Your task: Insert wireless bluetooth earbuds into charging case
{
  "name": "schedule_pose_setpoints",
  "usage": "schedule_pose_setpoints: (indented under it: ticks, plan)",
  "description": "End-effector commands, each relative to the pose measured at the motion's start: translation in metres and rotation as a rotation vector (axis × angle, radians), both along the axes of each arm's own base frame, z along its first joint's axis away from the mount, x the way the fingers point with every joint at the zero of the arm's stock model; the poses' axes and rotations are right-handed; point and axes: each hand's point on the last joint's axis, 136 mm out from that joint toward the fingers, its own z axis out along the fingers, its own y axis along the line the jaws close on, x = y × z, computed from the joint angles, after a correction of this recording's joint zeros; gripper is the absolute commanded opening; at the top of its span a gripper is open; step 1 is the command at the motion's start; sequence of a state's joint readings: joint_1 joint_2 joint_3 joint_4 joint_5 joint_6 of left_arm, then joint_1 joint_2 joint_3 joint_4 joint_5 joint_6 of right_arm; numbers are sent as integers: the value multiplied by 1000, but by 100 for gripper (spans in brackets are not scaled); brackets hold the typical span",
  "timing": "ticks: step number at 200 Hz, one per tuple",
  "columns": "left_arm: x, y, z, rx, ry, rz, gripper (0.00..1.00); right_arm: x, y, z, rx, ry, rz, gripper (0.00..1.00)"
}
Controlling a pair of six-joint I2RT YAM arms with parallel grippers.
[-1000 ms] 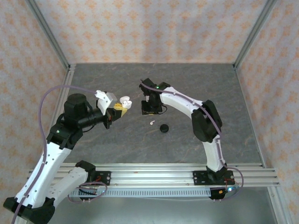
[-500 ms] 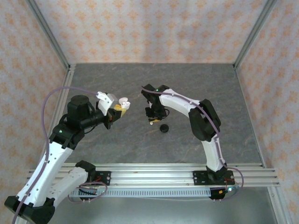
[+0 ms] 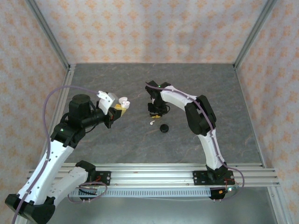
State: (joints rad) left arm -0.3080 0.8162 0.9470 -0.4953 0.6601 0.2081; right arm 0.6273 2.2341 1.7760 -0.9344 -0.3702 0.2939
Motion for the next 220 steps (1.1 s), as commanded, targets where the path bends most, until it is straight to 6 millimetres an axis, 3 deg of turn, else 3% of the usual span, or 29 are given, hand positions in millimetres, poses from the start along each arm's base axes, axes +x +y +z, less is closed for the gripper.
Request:
schedule_pose_setpoints:
  ticks: [1,71,118,149,204,220]
  plan:
    - [-1,1,12,0,-34,11,0,-12,1,-1,6,44,11,18]
    - [0,3,14,-15,-36,29,0,-64,-17,1,17,143,14,17]
    - [3,4,18,-25,-43,45,0,-84,-5,9,69,161,12,17]
    - [4,5,20,-25,-42,52,0,-84,4,19,95,146,12,17]
    - [3,6,22,-31,-36,62,0,-66,-7,46,80,76,-33,16]
    - [2,6,21,-37,-35,65,0,-58,-12,50,65,59,-83,20]
